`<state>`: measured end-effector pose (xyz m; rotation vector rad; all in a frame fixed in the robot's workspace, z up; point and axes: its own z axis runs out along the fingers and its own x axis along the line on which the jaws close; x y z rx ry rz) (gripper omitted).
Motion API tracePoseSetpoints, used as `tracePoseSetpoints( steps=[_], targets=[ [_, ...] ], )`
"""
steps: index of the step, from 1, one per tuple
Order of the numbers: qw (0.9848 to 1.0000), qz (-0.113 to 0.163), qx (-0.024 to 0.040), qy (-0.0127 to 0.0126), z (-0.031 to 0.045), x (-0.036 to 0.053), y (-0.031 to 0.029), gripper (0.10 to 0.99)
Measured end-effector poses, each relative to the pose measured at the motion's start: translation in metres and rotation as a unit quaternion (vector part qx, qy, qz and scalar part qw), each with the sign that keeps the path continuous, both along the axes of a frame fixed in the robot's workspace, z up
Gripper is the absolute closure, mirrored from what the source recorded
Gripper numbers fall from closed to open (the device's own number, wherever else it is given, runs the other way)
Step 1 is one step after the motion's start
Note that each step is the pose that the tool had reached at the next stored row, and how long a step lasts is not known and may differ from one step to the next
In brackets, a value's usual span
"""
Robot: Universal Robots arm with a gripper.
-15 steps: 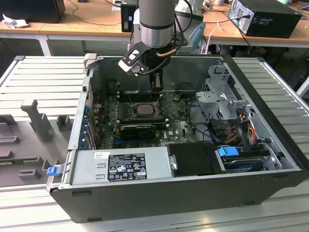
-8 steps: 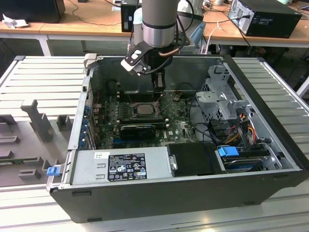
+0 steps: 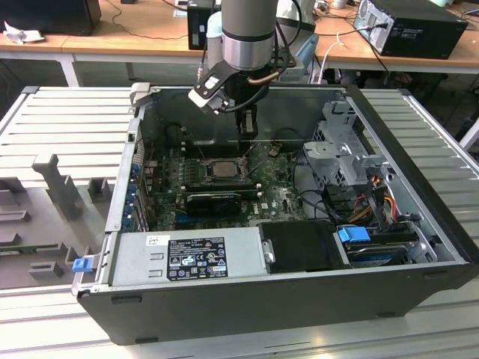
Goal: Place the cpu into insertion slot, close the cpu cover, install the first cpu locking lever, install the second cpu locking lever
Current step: 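Close the cpu cover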
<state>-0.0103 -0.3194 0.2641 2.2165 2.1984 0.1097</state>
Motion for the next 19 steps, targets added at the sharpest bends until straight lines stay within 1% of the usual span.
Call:
tracePoseSetpoints(
  steps=[2,5,7,8,9,19],
  targets=[
    [1.0,0.0,0.0001,0.0,0.0006,0.0001,0.0003,0.98],
    [1.0,0.0,0.0,0.0,0.0045,0.0005,0.0012,0.98],
    [1.0,0.0,0.0,0.0,0.0047,0.0053,0.0015,0.98],
    [1.0,0.0,0.0,0.0,0.0048,0.0092,0.0015,0.98],
    [1.0,0.0,0.0,0.0001,0.0048,0.0106,0.0016,0.98],
    [1.0,0.0,0.0,0.0001,0.0048,0.019,0.0024,0.98]
  ],
)
